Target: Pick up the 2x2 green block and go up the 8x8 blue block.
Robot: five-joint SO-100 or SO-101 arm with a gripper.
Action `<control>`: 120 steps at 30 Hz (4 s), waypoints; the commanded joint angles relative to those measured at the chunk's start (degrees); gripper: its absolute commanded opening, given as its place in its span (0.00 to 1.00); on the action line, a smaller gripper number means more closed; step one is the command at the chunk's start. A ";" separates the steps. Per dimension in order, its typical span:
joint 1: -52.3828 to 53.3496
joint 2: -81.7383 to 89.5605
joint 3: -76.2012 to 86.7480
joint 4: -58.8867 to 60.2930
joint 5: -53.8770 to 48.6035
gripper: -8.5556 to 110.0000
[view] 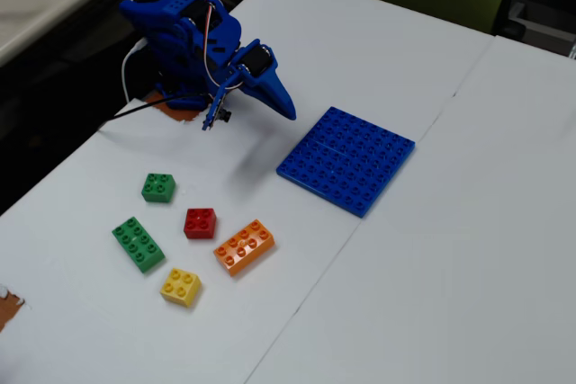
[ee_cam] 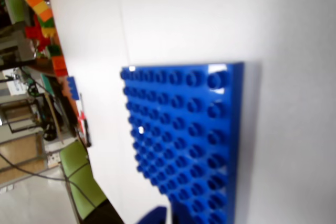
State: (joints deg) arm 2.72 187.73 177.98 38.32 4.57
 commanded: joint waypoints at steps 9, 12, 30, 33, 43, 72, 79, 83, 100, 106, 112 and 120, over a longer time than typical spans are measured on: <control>0.09 2.37 2.29 0.18 -0.18 0.07; 0.09 2.37 2.29 0.18 -0.18 0.07; -0.62 2.37 1.85 -2.11 -52.38 0.07; -0.62 2.37 -0.09 5.54 -74.79 0.07; 0.79 2.11 -13.10 31.55 -92.72 0.07; 51.94 -75.59 -84.99 58.71 -126.04 0.31; 56.69 -82.79 -86.48 54.05 -124.54 0.34; 56.60 -86.92 -86.48 48.78 -118.12 0.42; 65.30 -98.35 -87.54 41.13 -113.38 0.44; 64.25 -101.34 -86.40 38.23 -113.12 0.43; 62.84 -105.38 -86.31 38.06 -112.50 0.41; 62.67 -106.88 -85.08 37.35 -113.29 0.40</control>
State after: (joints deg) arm 66.01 80.60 92.99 75.94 -108.19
